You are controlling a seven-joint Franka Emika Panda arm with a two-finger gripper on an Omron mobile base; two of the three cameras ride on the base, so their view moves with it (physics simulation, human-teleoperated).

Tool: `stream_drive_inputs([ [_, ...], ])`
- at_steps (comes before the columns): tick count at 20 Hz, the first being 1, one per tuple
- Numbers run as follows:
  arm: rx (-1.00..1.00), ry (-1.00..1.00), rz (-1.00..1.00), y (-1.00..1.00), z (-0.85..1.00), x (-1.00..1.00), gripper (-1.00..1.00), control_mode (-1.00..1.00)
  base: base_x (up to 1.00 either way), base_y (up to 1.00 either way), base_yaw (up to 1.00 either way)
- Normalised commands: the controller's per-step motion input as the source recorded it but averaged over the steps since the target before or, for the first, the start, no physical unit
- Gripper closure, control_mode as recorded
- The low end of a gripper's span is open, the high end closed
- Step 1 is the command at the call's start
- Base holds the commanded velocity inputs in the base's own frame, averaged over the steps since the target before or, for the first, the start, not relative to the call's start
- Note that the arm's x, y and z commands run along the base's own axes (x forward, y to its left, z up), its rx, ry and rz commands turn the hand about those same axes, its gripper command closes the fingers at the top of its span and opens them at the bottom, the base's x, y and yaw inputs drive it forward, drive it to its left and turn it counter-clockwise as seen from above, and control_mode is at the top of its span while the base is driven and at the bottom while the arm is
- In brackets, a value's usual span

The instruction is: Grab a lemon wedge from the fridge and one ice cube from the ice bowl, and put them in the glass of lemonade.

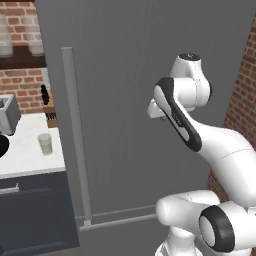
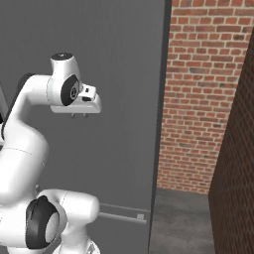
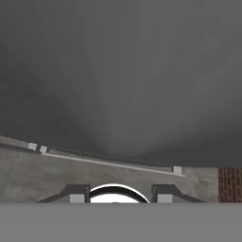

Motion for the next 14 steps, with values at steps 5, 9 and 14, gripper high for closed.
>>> stream_drive_inputs([
  [5, 0.00, -0.12, -0.05, 0.00, 0.00, -0.45, -1.00, -1.00, 0.00, 0.00, 0.00],
  [9, 0.00, -0.10, -0.14, 0.00, 0.00, -0.97, -1.00, -1.00, 0.00, 0.00, 0.00],
  [14, 0.01, 0.00, -0.16, 0.00, -0.17, -0.82, -1.00, -1.00, 0.00, 0.00, 0.00],
])
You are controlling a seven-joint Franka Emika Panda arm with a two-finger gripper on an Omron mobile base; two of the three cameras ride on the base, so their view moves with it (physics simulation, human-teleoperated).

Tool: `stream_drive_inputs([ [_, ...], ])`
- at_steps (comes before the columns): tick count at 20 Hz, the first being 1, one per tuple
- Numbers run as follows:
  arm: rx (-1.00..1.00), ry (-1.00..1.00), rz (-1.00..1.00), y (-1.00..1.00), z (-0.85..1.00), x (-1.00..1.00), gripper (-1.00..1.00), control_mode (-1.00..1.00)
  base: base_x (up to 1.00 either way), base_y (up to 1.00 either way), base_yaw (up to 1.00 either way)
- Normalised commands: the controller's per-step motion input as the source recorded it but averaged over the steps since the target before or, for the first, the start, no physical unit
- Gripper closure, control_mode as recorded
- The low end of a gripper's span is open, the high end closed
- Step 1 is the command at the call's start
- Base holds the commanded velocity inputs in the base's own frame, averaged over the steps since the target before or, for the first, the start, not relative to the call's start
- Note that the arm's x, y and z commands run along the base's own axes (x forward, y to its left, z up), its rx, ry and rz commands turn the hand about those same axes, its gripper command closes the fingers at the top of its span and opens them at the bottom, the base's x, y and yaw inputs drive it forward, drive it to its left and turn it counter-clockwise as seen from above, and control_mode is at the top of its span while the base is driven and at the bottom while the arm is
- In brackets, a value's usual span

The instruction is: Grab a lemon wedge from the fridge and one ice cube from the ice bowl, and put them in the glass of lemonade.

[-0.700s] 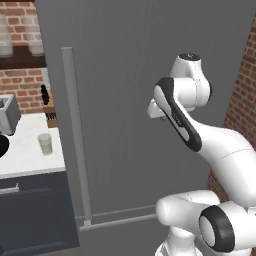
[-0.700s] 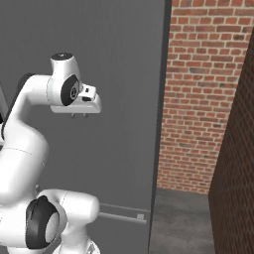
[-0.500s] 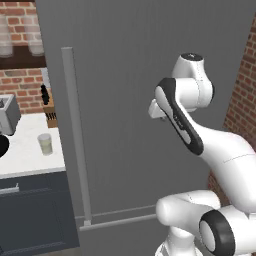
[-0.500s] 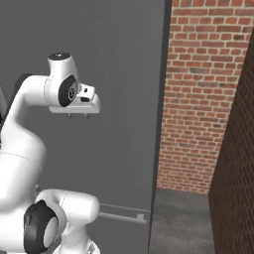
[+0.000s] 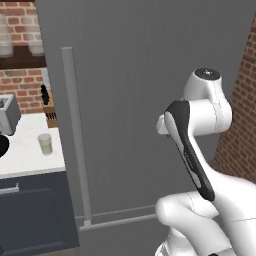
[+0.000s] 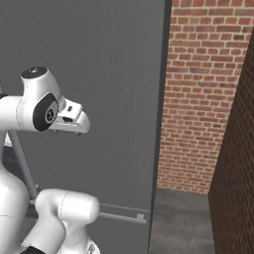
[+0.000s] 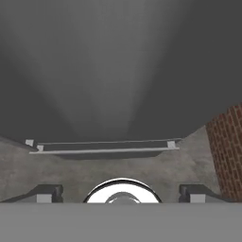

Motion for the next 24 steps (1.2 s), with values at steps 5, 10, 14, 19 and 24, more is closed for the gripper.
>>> stream_drive_inputs([
  [5, 0.05, 0.06, -0.10, -0.05, -0.13, -0.33, -1.00, -1.00, 0.00, 0.00, 0.00],
  [10, 0.00, 0.00, 0.01, 0.04, 0.00, -0.02, -1.00, 1.00, -0.13, 0.06, 0.02],
  [14, 0.00, 0.00, 0.00, 0.00, 0.00, 0.00, -1.00, 1.00, -0.64, 0.89, 0.02],
  [19, 0.00, 0.00, 0.00, 0.00, 0.00, 0.00, -1.00, 1.00, -0.05, 0.99, -0.25],
  [24, 0.00, 0.00, 0.00, 0.00, 0.00, 0.00, -1.00, 1.00, 0.29, 0.89, -0.33],
])
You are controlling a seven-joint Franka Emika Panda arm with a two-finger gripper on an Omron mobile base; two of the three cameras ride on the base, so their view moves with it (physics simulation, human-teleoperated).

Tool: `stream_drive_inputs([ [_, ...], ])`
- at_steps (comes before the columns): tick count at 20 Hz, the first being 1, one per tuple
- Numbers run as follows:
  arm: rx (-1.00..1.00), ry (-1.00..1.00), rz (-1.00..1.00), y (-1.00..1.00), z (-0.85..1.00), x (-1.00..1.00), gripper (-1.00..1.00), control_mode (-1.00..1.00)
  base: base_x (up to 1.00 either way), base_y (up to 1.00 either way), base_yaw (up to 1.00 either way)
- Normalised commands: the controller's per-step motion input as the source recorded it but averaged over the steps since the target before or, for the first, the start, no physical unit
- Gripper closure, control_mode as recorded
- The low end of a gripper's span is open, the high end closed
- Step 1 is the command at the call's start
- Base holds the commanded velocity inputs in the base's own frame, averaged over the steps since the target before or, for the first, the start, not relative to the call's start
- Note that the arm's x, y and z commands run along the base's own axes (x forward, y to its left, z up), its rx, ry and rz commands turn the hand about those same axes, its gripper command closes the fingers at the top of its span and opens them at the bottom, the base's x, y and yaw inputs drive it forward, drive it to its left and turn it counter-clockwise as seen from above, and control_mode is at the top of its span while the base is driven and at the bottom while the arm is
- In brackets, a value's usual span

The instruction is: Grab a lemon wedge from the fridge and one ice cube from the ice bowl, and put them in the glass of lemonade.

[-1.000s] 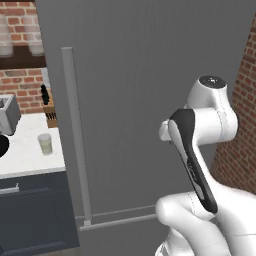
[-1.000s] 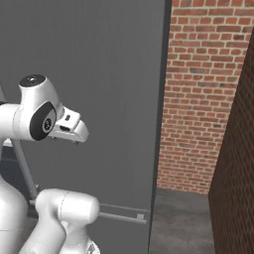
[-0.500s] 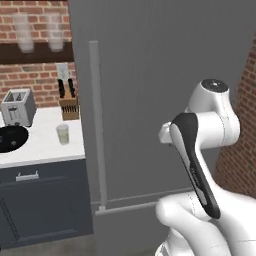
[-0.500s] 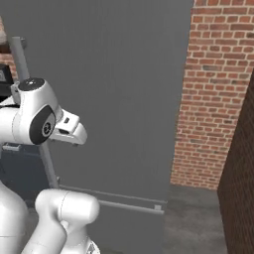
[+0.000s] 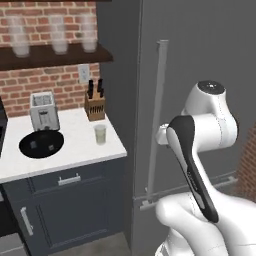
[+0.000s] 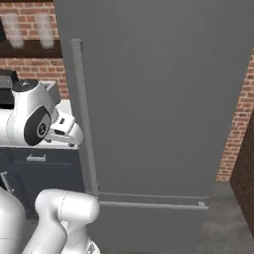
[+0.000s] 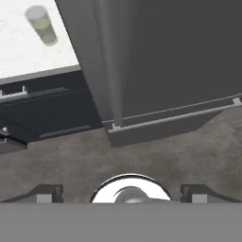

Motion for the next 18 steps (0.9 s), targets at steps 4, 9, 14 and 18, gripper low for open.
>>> stream_drive_inputs([
  [4, 0.00, 0.00, 0.00, 0.00, 0.00, 0.00, -1.00, 1.00, 0.39, 0.91, -0.23],
  [9, 0.00, 0.00, 0.00, 0.00, 0.00, 0.00, -1.00, 1.00, 0.49, 1.00, -0.02],
  [14, 0.00, 0.00, 0.00, 0.00, 0.00, 0.00, -1.00, 1.00, 0.44, 0.96, 0.00],
  [18, 0.00, 0.00, 0.00, 0.00, 0.00, 0.00, -1.00, 1.00, 0.51, 0.78, 0.00],
])
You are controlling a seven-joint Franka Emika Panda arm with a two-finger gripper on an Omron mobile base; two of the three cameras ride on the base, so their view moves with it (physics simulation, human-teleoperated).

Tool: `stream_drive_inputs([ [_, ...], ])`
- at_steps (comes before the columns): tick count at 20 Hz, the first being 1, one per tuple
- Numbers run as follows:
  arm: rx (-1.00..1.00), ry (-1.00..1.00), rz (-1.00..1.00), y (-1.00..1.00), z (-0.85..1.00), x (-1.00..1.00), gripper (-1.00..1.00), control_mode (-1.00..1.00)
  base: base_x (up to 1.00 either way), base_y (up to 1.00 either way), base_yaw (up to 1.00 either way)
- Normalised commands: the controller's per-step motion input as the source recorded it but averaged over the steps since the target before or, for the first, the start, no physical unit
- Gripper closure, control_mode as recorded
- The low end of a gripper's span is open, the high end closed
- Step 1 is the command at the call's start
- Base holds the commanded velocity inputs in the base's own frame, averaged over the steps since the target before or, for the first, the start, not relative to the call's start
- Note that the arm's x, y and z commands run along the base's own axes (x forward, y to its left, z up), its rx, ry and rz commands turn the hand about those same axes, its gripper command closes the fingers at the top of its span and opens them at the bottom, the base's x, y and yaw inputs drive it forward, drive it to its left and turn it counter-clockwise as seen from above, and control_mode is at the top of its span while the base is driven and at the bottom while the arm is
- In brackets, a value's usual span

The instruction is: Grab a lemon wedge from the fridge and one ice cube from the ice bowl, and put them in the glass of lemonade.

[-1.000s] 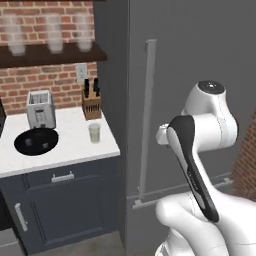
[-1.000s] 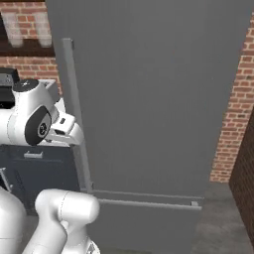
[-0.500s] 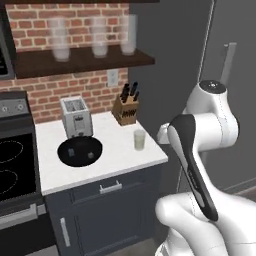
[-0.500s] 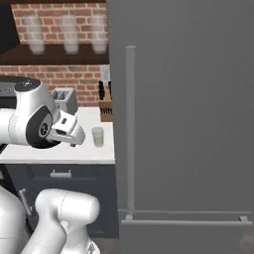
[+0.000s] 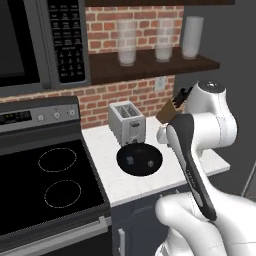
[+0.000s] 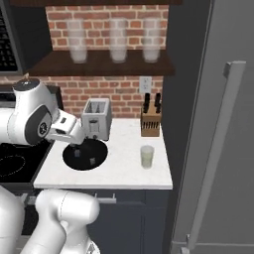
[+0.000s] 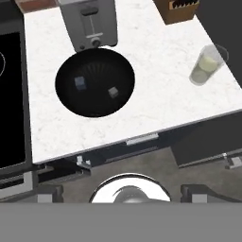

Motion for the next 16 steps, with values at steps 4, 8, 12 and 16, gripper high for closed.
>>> stream_drive_inputs([
  [4, 0.00, 0.00, 0.00, 0.00, 0.00, 0.00, -1.00, 1.00, 0.53, 0.31, 0.00],
  [8, 0.03, 0.11, 0.04, 0.00, -0.14, 0.32, -1.00, -1.00, 0.31, 0.00, 0.01],
  [12, 0.08, 0.24, 0.08, 0.00, -0.55, 0.69, -1.00, -1.00, 0.00, 0.00, 0.00],
  [16, 0.00, 0.39, 0.07, 0.19, -0.41, 0.55, -1.00, -1.00, 0.00, 0.00, 0.00],
])
